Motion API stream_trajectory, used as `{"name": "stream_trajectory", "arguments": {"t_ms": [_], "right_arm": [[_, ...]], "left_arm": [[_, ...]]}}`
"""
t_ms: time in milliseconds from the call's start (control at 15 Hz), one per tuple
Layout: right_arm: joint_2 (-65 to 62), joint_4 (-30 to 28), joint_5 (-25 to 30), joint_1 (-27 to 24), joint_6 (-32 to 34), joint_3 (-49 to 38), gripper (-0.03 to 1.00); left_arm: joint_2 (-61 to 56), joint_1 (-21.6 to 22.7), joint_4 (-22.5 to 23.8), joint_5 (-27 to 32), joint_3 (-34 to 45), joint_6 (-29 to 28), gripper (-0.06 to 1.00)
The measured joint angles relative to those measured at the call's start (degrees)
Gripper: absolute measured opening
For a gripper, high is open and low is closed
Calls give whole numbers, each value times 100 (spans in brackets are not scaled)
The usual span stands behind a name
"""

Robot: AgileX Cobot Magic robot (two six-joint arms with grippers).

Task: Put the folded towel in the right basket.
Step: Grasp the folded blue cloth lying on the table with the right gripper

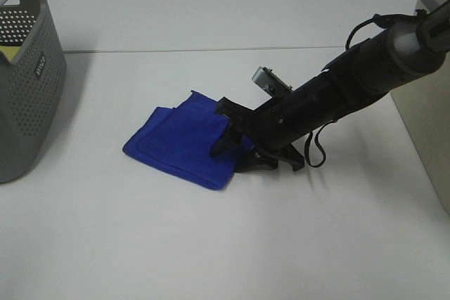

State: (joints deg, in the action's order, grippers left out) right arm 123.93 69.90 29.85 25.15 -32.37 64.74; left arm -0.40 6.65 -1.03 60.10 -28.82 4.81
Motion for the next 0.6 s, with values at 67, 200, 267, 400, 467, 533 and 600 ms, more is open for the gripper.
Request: {"name": "stream_trajectory", "arguments": {"t_ms": [67,200,267,400,467,533,600], "right_arm": [[23,115,-29,46,11,23,51],[183,516,-6,155,52,132,48],[183,516,-6,155,52,132,48],[418,894,178,160,52,178,21],[430,900,218,160,23,201,10],[430,900,241,160,-11,201,5],[435,900,258,160,-52,212,5]], "left_arm": [[0,0,0,0,0,0,99],[0,0,0,0,0,0,99],[0,0,0,0,0,0,99],[0,0,0,0,0,0,99],[0,0,0,0,0,0,99],[0,0,0,0,0,0,99],[0,0,0,0,0,0,99]]}}
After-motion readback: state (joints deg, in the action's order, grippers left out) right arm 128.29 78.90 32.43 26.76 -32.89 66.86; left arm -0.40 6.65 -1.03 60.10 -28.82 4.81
